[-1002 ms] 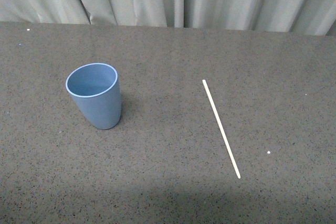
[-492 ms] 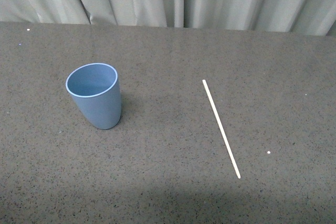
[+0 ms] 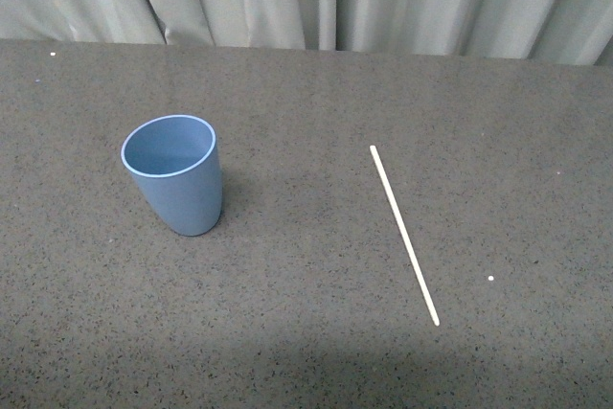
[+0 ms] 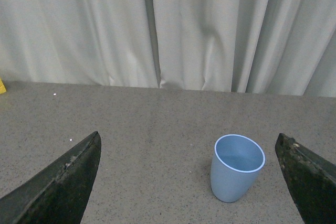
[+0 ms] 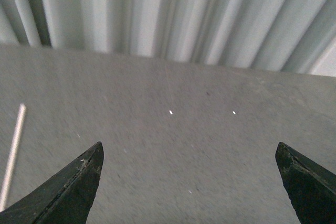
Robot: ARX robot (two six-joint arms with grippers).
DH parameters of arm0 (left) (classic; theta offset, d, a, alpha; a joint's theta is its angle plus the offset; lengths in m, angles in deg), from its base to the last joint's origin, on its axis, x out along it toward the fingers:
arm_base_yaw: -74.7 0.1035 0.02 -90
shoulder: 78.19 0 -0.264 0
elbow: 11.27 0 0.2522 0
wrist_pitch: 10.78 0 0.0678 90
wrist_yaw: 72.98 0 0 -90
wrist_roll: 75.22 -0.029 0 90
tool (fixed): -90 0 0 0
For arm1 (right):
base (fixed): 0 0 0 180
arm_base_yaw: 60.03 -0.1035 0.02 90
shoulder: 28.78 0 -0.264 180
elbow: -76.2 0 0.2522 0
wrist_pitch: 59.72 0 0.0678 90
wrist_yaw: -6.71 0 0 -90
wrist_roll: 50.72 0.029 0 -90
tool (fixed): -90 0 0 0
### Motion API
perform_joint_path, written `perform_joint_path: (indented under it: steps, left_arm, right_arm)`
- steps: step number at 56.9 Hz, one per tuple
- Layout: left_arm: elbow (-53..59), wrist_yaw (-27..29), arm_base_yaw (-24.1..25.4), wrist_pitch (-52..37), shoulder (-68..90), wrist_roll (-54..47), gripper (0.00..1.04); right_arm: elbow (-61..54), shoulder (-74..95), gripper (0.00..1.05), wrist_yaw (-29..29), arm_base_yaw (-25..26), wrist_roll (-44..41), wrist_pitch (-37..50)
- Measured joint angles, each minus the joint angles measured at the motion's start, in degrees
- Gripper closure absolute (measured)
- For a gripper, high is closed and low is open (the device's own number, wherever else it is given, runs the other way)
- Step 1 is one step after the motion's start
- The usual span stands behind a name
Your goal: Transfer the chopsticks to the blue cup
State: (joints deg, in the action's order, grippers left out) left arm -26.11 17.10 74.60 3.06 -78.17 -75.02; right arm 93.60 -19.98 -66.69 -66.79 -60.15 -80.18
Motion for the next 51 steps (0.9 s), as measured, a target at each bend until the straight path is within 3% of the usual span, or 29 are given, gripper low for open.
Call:
perform_joint_path:
  steps: [6, 12, 17, 31, 51]
  left_arm:
    - [0.00, -0.07, 0.00, 0.00, 0.02, 0.00, 0.07]
    - [0.00, -0.07, 0.00, 0.00, 0.00, 0.00, 0.07]
    - [0.00, -0.07, 0.00, 0.00, 0.00, 0.02, 0.07]
    - [0.00, -0.07, 0.00, 0.00, 0.02, 0.00, 0.07]
    - [0.00, -0.07, 0.00, 0.00, 0.00, 0.00, 0.07]
  right_arm:
    - [2.25, 14.97, 0.09, -3.13, -1.64, -2.10, 6.73]
    - [8.28, 34.01, 0.09, -8.07, -1.62, 1.22, 17.62]
    - [14.08, 48.50, 0.09, -11.69, -2.03, 3.72, 20.59]
    - [34.07, 79.76, 0.09, -16.00, -6.05, 7.30, 16.98]
    - [51.65, 100.37, 0.09, -17.40, -12.46, 13.88, 3.30]
